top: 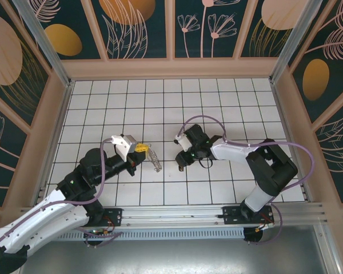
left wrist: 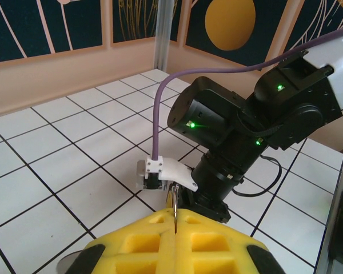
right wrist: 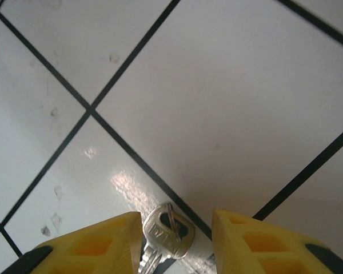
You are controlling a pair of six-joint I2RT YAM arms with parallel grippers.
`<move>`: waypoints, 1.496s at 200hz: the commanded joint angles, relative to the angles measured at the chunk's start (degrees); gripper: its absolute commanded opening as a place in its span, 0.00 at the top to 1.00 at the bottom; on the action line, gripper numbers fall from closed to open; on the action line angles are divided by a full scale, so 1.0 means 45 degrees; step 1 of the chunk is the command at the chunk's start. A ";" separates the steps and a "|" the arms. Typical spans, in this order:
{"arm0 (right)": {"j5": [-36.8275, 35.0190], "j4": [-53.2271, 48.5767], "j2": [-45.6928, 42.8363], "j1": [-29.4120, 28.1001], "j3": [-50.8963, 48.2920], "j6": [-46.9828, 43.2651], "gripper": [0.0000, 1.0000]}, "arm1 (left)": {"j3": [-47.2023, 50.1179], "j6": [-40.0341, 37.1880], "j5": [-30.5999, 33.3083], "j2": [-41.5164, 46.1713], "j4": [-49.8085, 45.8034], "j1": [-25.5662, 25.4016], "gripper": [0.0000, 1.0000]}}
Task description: Put the keys on the keyring
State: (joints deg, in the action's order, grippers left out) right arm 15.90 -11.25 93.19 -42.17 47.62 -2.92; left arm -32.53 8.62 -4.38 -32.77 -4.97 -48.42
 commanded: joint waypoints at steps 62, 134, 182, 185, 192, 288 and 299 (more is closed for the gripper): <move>-0.0316 -0.0707 0.0525 -0.0130 0.0664 -0.0675 0.68 | -0.0021 -0.0046 -0.0096 0.0048 0.0436 0.0024 1.00; -0.0233 -0.0697 0.0819 -0.0140 0.0826 -0.0833 0.77 | -0.0050 -0.0078 -0.0003 0.0094 0.0343 0.0035 1.00; -0.0194 -0.0677 0.0820 -0.0159 0.0854 -0.0847 0.86 | -0.0056 -0.0098 -0.0003 0.0074 0.0329 0.0019 1.00; -0.0194 -0.0684 0.0828 -0.0159 0.0863 -0.0871 0.87 | -0.0055 -0.0087 -0.0003 0.0071 0.0324 0.0026 1.00; -0.0194 -0.0713 0.0831 -0.0159 0.0878 -0.0884 0.88 | -0.0063 -0.0114 -0.0004 0.0065 0.0307 0.0024 1.00; -0.0545 0.1052 -0.3946 -0.1246 -0.0954 -0.2294 1.00 | -0.0056 -0.0090 -0.0243 0.0071 0.0304 0.0028 1.00; -0.0526 0.1671 -0.5139 -0.1570 -0.1318 -0.2481 1.00 | -0.0055 -0.0119 -0.0273 0.0090 0.0304 0.0031 1.00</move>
State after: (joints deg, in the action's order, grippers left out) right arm 13.85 -11.09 79.99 -46.65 44.69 -10.57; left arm -32.53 8.60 -4.60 -32.77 -4.97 -48.42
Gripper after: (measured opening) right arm 0.048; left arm 0.041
